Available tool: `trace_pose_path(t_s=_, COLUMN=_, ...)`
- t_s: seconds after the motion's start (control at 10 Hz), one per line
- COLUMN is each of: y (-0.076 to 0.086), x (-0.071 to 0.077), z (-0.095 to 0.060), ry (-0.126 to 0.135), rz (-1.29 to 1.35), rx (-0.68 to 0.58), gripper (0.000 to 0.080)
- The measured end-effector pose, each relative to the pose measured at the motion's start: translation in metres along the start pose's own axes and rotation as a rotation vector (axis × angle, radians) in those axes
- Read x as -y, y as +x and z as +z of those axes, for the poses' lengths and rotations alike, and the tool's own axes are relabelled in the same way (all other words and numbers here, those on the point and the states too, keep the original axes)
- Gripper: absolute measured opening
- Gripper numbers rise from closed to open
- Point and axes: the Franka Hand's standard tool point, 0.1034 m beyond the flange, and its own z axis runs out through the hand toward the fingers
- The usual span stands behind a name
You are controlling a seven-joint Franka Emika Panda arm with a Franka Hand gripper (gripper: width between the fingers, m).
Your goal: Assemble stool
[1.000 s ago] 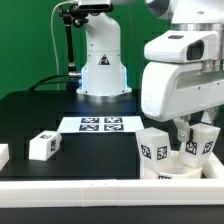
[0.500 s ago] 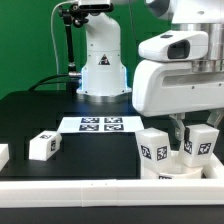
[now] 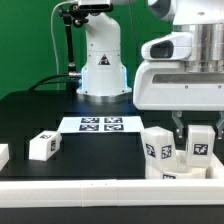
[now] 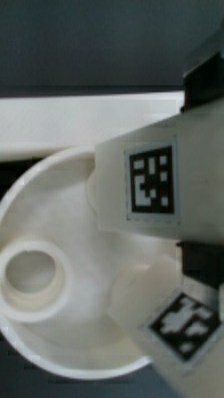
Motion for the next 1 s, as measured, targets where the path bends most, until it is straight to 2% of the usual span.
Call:
trace_pose_path(t_s=0.2, y=0.0003, x=-0.0001, z=0.0001, ry=0.002, rz=0.125, rx=-0.004, gripper=0.0340)
trace_pose_path(t_s=0.7, y=0.0043, x=-0.0011, z=0.0010, ry=0.072, rz=0.535, rx=-0.041, gripper=0.0340)
trace_pose_path(t_s=1.0, y=0.0029, x=0.0009, z=0.0014, ry=0.085, rz=0.803, rx=-0.023, gripper=0.0340)
